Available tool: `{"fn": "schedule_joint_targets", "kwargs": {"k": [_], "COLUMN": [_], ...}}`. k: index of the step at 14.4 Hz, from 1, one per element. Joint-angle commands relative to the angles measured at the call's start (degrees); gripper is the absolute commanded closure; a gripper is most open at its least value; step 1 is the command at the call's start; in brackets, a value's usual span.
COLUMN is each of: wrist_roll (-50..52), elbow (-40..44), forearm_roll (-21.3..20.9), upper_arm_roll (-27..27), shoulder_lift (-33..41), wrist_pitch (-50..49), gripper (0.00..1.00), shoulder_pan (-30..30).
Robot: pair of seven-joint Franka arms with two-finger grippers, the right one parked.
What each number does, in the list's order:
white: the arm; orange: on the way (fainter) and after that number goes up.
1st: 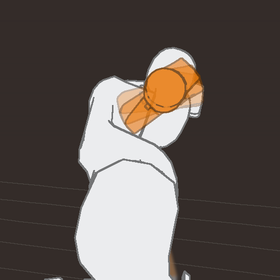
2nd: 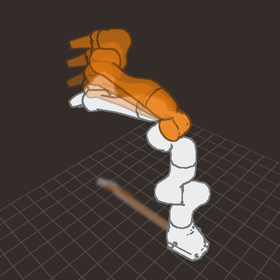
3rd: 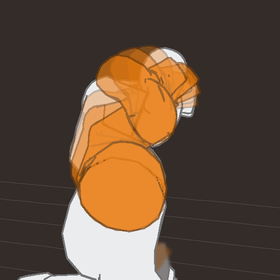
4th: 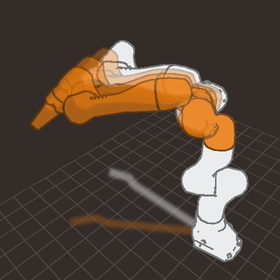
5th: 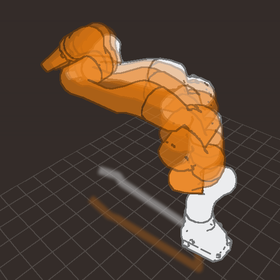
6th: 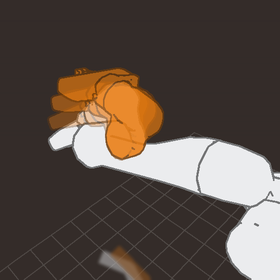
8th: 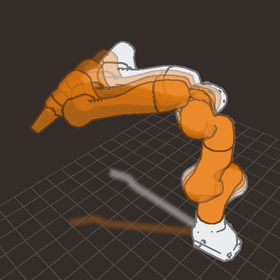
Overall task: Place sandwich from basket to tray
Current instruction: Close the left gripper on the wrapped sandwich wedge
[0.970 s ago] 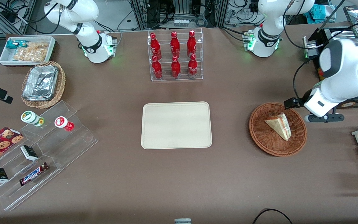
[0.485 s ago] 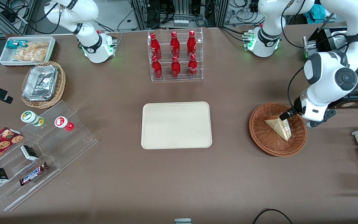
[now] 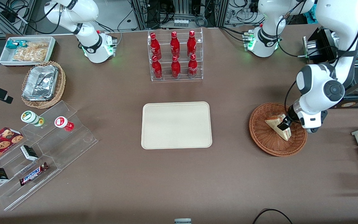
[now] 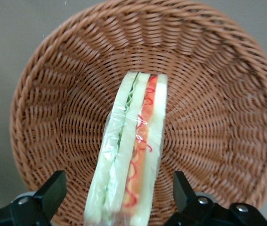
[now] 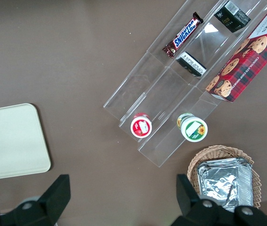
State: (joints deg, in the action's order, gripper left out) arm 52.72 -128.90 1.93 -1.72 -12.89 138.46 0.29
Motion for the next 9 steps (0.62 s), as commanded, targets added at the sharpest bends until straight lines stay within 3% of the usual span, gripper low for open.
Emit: {"fn": "schedule_joint_targets", "kwargs": {"k": [1,3,4,9], "wrist_roll": [4.14,3.71,3.27,-0.86], "elbow": [0.23,0.23,0.31,9.17], "forearm_roll": [0.35,0.18,0.0,-0.96], "upper_arm_roll": [-0.13,-0.13,-0.22,-0.74], "shoulder_lift": [-2.05,-1.88,-1.35,1.82], "wrist_pitch": [1.28,0.58,-0.64,-17.94], "gripper": [0.11,0.7,0.85,0.88], "shoulder_pan": [-0.55,-0.55,-0.64,-5.11]}}
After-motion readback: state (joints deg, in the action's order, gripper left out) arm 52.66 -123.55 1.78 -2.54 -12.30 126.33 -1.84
